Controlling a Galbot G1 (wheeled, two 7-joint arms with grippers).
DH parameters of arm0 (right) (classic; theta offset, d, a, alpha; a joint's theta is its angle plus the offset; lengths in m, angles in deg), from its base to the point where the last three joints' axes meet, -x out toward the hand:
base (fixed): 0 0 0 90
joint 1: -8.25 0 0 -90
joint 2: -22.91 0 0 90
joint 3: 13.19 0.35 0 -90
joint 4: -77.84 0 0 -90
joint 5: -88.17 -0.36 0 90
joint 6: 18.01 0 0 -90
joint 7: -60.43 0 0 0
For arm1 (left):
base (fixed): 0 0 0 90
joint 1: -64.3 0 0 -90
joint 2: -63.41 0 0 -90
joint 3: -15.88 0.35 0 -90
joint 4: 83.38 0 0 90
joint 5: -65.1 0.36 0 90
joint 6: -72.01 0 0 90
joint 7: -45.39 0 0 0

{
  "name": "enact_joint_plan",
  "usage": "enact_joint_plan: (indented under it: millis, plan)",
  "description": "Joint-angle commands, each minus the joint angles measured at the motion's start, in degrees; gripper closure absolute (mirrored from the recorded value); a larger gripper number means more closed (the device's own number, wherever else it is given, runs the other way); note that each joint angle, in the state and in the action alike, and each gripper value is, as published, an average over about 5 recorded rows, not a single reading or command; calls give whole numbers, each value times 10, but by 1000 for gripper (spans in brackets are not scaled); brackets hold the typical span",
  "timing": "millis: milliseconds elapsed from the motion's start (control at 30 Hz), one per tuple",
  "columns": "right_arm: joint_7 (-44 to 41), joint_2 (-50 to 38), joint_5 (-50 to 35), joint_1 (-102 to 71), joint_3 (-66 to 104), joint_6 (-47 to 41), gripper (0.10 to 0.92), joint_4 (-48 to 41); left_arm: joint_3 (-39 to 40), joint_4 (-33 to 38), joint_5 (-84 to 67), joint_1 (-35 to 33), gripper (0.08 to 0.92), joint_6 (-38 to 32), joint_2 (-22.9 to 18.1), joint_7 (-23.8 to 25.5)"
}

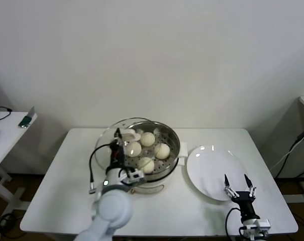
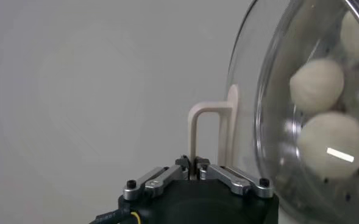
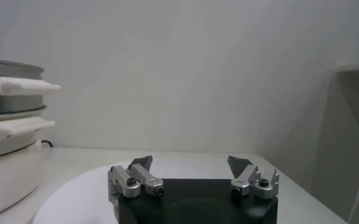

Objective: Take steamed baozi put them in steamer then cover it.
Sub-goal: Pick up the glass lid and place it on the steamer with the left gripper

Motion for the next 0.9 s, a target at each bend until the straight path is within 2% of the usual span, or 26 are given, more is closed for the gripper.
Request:
enact_joint_plan:
  millis: [33,167,300,533,900]
  plan:
    - [-1,1,-4,1,1,9,203,-5,73,-46,83,32,852,23,-94,20]
    - [-2,3,-7,-1,2,12,203,-5,86,-80,101,44,852,19,-124,13]
    - [-1,3,-10,-2,4,15,203,-7,88,-113,105,52,852,17,-132,4]
    - [-1,7,-10,1,6,19,203,-13,78,-146,104,60,852,13,-124,-5]
    - [-1,14,-8,3,6,25,203,-13,64,-161,109,59,852,6,-102,-19]
